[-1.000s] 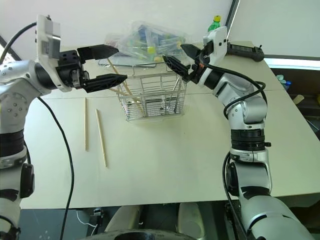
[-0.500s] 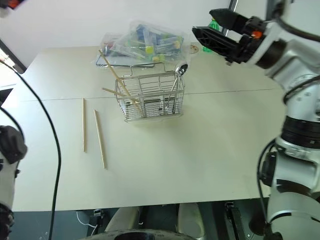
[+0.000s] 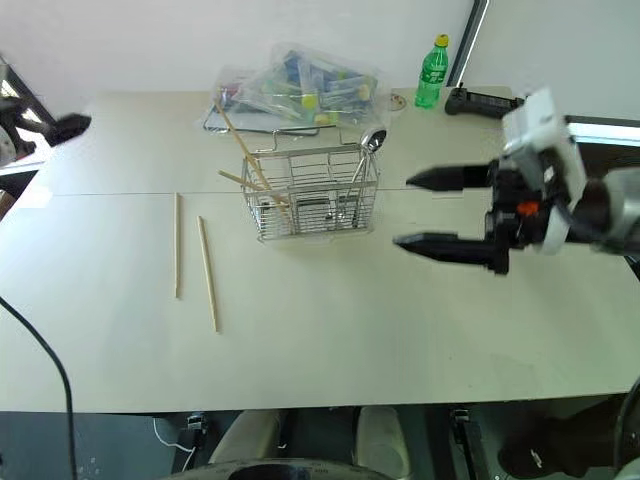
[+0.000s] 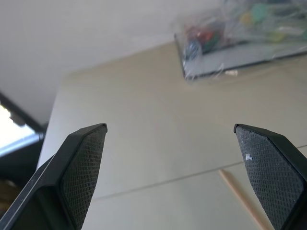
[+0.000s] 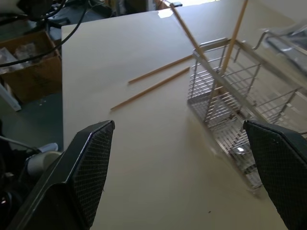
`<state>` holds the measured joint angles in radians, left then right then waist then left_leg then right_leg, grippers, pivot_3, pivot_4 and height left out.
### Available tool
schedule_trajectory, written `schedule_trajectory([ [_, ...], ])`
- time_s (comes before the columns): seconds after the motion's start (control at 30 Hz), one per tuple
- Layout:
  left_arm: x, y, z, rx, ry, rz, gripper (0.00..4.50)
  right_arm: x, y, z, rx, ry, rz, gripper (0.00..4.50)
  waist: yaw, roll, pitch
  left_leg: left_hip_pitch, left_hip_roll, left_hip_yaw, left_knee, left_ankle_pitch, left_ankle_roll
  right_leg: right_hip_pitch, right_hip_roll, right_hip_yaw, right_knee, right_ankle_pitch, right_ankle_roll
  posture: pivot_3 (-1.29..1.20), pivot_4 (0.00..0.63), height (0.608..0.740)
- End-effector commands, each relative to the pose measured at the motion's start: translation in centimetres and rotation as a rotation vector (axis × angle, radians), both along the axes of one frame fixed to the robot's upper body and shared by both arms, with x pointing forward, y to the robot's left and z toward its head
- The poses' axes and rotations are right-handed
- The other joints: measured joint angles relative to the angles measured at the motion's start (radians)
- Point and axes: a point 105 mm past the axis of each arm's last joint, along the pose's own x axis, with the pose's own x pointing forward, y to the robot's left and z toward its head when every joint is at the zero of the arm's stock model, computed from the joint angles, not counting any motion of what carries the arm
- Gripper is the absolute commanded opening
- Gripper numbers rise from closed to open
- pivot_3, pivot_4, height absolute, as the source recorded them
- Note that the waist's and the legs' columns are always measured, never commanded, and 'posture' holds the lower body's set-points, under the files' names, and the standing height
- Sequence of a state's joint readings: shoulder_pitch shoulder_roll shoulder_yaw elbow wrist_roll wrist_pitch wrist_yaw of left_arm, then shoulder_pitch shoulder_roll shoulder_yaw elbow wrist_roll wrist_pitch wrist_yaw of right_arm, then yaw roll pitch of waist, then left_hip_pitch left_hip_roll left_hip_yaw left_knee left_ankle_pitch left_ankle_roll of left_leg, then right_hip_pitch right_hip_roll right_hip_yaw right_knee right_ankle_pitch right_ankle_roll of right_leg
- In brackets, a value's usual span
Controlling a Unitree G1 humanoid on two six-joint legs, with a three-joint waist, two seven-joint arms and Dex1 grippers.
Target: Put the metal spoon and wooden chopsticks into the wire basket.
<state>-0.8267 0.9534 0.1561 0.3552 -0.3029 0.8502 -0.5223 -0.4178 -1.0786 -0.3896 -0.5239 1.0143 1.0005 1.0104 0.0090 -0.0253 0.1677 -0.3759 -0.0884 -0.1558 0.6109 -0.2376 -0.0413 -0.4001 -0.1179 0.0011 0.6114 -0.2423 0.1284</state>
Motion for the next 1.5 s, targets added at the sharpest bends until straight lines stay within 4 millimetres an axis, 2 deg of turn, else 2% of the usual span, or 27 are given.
schedule_trajectory([
  [0.03, 0.6, 0.1, -2.9, -0.055, 0.116, 0.081, 4.5, -0.2, 0.2, 0.0, 0.008, -0.037, -0.053, 4.42, 0.003, 0.0, 0.0, -0.001, 0.0, 0.0, 0.0, 0.0, 0.0, -0.001, 0.0, 0.0, 0.0, 0.0, 0.0, 0.0, 0.15, 0.734],
  [0.23, 2.0, -1.6, -7.5, -0.224, 0.283, 0.163, 4.5, -1.2, 1.3, -3.3, -0.008, 0.025, -0.105, 4.42, 0.005, -0.004, -0.001, -0.008, -0.001, -0.003, 0.002, 0.0, 0.0, -0.006, 0.0, -0.002, 0.001, 0.003, -0.002, 0.0, 0.15, 0.734],
  [0.37, 3.0, -2.7, -8.6, -0.217, 0.333, 0.151, 4.5, -2.0, 2.1, -5.3, -0.033, 0.04, -0.127, 4.42, 0.004, -0.005, -0.001, -0.01, -0.002, -0.003, 0.002, 0.0, 0.0, -0.007, -0.001, -0.003, 0.001, 0.003, -0.001, 0.0, 0.15, 0.734],
  [0.5, 4.3, -4.4, -8.5, -0.221, 0.338, 0.114, 4.5, -1.8, 2.6, -5.5, 0.022, 0.039, -0.161, 4.42, 0.005, -0.005, -0.001, -0.009, -0.002, -0.002, 0.004, 0.0, 0.0, -0.007, 0.0, -0.003, 0.001, 0.003, 0.0, 0.0, 0.15, 0.734],
  [0.6, 4.6, -4.7, -9.0, -0.198, 0.355, 0.113, 4.5, -1.5, 2.9, -5.6, 0.035, 0.031, -0.173, 4.42, 0.004, -0.006, -0.001, -0.008, -0.002, -0.003, 0.004, 0.001, -0.001, -0.005, 0.0, -0.003, 0.001, 0.003, 0.002, 0.0, 0.15, 0.734],
  [0.77, 4.5, -4.7, -10.8, -0.177, 0.413, 0.14, 4.5, -1.3, 3.0, -5.5, 0.047, 0.019, -0.19, 4.42, 0.003, -0.006, -0.001, -0.008, -0.001, -0.003, 0.003, 0.001, -0.001, -0.006, 0.0, -0.003, 0.001, 0.004, 0.0, 0.0, 0.15, 0.734],
  [1.03, 4.2, -6.6, -13.9, -0.209, 0.506, 0.124, 4.5, -0.3, 2.5, -4.8, 0.06, 0.013, -0.231, 4.42, 0.005, -0.006, -0.002, -0.007, -0.002, -0.003, 0.003, 0.001, 0.0, -0.004, -0.001, -0.003, 0.001, 0.004, 0.0, 0.0, 0.15, 0.734],
  [1.23, 4.5, -8.2, -13.9, -0.276, 0.532, 0.123, 4.5, -1.0, 2.5, -6.0, 0.001, 0.043, -0.214, 4.42, 0.01, -0.005, -0.002, 0.0, -0.002, -0.003, 0.003, 0.0, 0.0, 0.003, -0.001, -0.003, 0.0, 0.001, 0.004, 0.0, 0.15, 0.734],
  [1.4, 5.0, -8.8, -13.5, -0.285, 0.523, 0.127, 4.5, -1.1, 2.4, -6.1, 0.002, 0.041, -0.219, 4.42, 0.009, -0.005, -0.003, 0.0, -0.002, -0.003, 0.003, 0.0, 0.0, 0.004, -0.001, -0.003, -0.001, 0.001, 0.005, 0.0, 0.15, 0.734],
  [1.5, 5.1, -8.8, -13.3, -0.298, 0.514, 0.134, 3.69, -1.1, 2.4, -6.0, 0.006, 0.037, -0.221, 4.47, 0.008, -0.005, -0.003, 0.001, -0.002, -0.003, 0.003, 0.0, 0.0, 0.004, -0.001, -0.003, 0.0, 0.001, 0.005, 0.0, 0.15, 0.734],
])
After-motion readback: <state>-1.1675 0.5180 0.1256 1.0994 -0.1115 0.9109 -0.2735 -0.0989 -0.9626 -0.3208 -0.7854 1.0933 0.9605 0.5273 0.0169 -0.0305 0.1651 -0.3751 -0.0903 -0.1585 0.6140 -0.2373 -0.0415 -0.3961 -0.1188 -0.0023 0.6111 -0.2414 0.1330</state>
